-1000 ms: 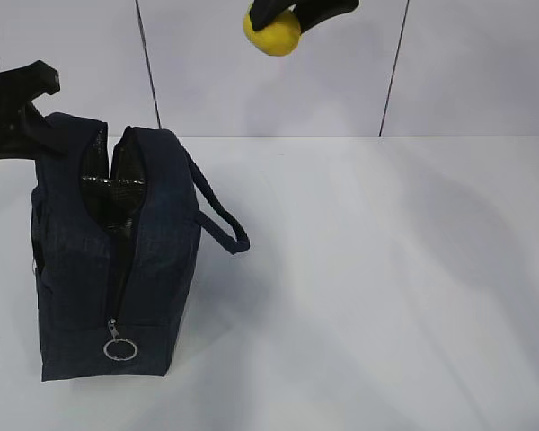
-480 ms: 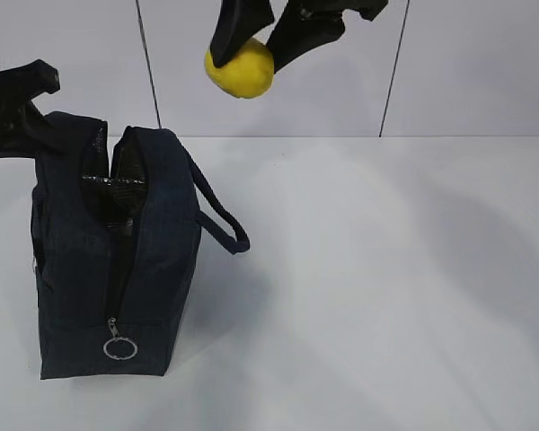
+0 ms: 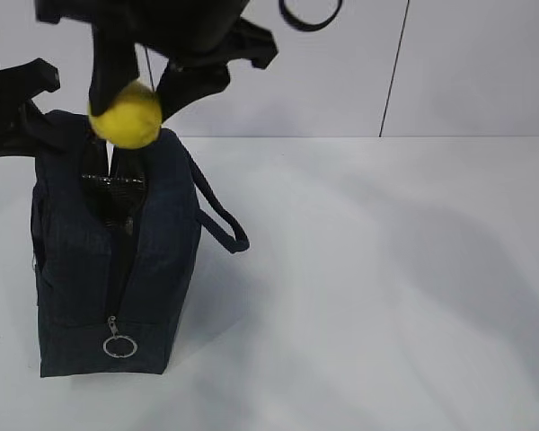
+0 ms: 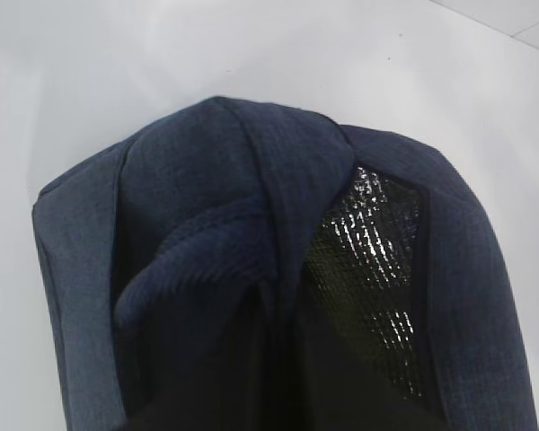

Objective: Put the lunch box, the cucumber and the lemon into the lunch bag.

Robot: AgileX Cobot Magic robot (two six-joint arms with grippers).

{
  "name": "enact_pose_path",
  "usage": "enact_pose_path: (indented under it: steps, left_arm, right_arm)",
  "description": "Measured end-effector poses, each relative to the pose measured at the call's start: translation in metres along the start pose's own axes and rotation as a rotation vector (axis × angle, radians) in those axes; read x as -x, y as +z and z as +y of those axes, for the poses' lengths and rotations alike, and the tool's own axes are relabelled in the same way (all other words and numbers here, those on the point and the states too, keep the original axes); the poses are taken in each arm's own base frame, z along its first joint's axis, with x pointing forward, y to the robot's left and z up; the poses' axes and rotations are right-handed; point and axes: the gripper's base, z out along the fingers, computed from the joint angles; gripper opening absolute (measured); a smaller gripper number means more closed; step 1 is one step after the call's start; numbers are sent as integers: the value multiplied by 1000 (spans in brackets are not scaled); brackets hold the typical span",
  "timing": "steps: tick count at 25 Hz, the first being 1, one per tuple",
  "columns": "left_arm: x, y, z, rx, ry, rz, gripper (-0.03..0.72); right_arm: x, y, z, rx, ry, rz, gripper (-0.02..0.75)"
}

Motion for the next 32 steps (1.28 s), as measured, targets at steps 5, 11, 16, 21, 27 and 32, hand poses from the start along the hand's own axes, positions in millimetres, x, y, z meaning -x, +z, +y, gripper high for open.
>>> enact_pose_path:
  steps: [5, 11, 16, 21, 27, 32]
  left_arm:
    - [0, 0, 0, 0, -1, 0, 6]
    - [0, 0, 0, 0, -1, 0, 6]
    - [0, 0, 0, 0, -1, -2, 6]
    - [0, 0, 0, 0, -1, -2, 6]
    - [0, 0, 0, 0, -1, -2, 6]
    - [0, 0, 0, 0, -1, -2, 6]
  right_arm:
    - [-1, 49, -4, -16, 40, 31, 383]
    - [0, 68, -10, -36, 45, 30, 383]
    - [0, 73, -11, -36, 48, 37, 383]
    - [-3, 88, -14, -38, 61, 66, 383]
    - [-5, 99, -16, -28, 76, 81, 383]
    - [-2, 99, -14, -11, 74, 49, 383]
